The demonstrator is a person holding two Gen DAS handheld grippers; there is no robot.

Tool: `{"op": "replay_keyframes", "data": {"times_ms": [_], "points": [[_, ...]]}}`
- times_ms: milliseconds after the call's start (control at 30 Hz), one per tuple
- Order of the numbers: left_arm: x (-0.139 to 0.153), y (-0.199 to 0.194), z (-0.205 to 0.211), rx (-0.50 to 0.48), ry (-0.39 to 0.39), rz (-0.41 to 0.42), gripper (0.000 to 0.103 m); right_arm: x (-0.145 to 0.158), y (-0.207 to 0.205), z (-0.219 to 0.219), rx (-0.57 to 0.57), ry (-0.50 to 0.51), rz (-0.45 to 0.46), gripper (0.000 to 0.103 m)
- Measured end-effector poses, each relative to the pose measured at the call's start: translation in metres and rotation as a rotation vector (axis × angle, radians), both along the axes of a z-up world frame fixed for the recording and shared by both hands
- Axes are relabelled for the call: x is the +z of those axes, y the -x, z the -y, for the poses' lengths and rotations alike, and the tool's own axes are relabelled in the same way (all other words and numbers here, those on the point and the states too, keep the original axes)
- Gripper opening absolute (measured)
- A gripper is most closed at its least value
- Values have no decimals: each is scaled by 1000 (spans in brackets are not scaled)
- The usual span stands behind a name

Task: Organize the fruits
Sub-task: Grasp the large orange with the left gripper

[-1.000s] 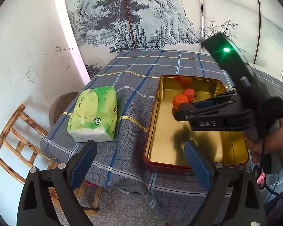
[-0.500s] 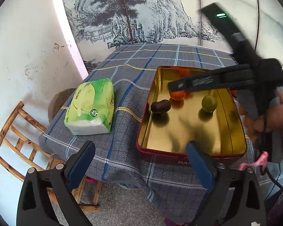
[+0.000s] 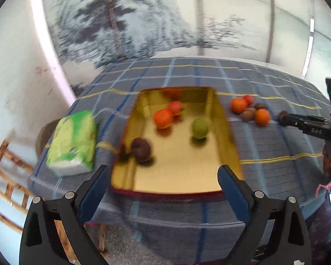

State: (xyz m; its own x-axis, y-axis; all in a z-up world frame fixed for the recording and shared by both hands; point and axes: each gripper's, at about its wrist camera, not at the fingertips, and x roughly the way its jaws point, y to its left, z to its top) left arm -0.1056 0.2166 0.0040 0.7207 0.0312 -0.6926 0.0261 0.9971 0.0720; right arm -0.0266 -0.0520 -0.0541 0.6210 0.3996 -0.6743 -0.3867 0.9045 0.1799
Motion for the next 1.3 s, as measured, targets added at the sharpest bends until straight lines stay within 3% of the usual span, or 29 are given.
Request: {"op": "replay_keyframes", "data": {"times_ms": [100, 267, 400, 467, 567, 633, 1067, 1300], "points": [[8, -5, 26, -101, 9, 12, 95, -9, 2, 48, -106, 65, 4, 42], [16, -28, 71, -248, 54, -21, 94, -18, 1, 115, -243, 69, -8, 43], [14, -60, 113, -343, 104, -81, 94, -25, -3, 143, -296, 38, -14, 46], [8, -77, 130, -366, 112, -106, 87, -29, -6, 154, -304, -20, -40, 47], [-5, -105, 153, -386, 113, -161, 69, -28, -7, 162, -299, -80, -29, 50], [-16, -121, 165, -384, 94, -191, 63, -28, -7, 165, -285, -112, -28, 50], [-53, -174, 191, -331, 45, -297, 53, -31, -2, 166, -217, -189, -17, 54], [-71, -188, 199, -325, 63, -368, 32, -30, -1, 165, -210, -200, -13, 58]]}}
